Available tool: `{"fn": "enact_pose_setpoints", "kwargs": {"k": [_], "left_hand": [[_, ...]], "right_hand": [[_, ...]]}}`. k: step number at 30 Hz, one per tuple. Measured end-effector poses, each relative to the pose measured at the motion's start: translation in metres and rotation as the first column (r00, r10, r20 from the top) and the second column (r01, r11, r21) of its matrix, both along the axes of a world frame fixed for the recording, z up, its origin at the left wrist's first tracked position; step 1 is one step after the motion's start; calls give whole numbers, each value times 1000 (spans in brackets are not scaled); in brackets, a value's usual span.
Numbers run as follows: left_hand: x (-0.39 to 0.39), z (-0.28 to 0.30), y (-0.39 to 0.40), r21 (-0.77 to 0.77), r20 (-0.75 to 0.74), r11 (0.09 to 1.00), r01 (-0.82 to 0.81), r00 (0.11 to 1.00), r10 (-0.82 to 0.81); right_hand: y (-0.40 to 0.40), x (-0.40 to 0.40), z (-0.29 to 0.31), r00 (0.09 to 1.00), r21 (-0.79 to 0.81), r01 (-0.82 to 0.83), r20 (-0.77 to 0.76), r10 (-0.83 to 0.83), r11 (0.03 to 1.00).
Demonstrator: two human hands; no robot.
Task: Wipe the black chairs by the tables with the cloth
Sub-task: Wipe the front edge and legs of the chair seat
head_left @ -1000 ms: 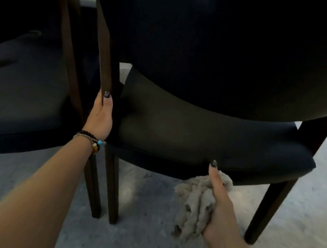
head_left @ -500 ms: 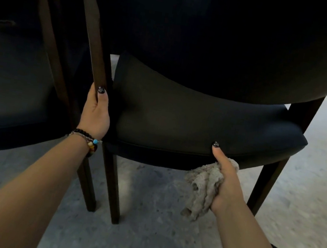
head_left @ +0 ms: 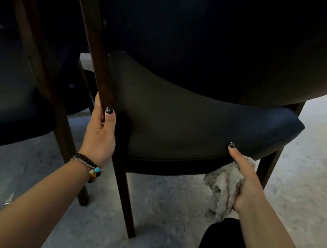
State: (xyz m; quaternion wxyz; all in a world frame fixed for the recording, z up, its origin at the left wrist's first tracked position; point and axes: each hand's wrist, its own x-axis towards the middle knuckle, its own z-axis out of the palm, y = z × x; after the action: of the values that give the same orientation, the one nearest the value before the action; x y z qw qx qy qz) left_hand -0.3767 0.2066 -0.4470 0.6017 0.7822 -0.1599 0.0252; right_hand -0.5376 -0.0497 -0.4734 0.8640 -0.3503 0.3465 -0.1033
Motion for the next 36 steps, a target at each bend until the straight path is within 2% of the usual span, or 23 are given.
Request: {"fn": "enact_pose_setpoints", "kwargs": {"k": [5,7,9,10,12,13,15,18,20,21,25,28,32,36], "left_hand": [[-8,1,1,64,-40,997,-44,998,47],[-9,7,5,44,-82,999,-12,997,15],[-13,17,7,26,-143,999,-25,989,29],[-15,23,9,55,-133,992,-111,984,118],[-28,37,12,116,-14,936,-333,941,337],[-41,45,13,84,59,931,-354,935,350],[-70,59,12,-1,133,987,-163,978,162],[-103,70,7,-43,15,977,209,978,-209],[-105,71,10,-108,-72,936,335,936,-344],[-102,70,14,-118,-101,929,351,926,-363],[-75,67,41,29,-193,954,300,938,-289],[-60,63,57,-24,-253,943,332,911,-327],[-49,64,67,-161,-287,905,393,859,-424],[-42,62,76,-134,-347,895,425,826,-444]], "right_hand": [[5,-12,12,992,-27,-49,-121,45,998],[10,-22,22,980,-27,-94,-181,88,995],[19,-35,30,980,-4,-115,-166,113,993],[24,-41,35,982,6,-128,-139,128,992],[37,-47,48,975,54,-215,-35,217,975],[45,-47,57,961,74,-276,36,274,958],[60,-38,74,933,-17,-348,98,347,938],[82,-12,91,900,-380,-380,61,432,844],[96,2,100,859,-506,-432,23,512,746],[100,8,103,842,-534,-458,-3,540,711],[106,28,111,817,-622,-495,-94,569,607],[104,40,112,831,-691,-477,-152,535,544],[114,52,116,796,-745,-491,-173,580,451],[125,67,113,796,-825,-430,-155,586,367]]}}
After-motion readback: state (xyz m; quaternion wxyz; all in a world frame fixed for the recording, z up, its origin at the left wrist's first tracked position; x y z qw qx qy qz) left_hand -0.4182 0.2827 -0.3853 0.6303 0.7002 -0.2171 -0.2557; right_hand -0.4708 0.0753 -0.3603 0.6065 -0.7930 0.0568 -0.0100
